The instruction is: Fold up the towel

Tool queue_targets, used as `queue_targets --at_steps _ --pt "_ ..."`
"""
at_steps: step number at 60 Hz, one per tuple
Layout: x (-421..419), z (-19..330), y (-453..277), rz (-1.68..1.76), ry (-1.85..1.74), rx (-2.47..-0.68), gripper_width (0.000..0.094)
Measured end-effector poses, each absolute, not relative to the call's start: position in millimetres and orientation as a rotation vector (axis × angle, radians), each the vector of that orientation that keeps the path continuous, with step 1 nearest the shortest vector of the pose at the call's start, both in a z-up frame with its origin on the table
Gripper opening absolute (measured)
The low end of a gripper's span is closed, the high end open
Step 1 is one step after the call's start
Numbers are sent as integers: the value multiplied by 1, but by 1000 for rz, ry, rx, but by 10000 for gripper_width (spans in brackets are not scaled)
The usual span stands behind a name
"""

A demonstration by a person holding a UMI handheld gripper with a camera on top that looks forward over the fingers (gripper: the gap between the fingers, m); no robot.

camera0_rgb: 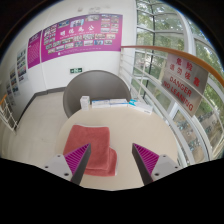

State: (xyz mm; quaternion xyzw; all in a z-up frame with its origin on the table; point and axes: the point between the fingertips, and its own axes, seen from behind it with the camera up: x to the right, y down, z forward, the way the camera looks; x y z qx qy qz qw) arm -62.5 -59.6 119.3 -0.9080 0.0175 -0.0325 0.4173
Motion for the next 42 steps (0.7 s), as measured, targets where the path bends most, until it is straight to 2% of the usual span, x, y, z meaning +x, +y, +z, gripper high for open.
queue_targets --at_steps 21,33,42 --pt "-131 215 -177 -132 26 -2172 856" --pt "-155 242 -258 -152 59 -2166 856" --pt "-164 261 -287 -170 46 -2138 854"
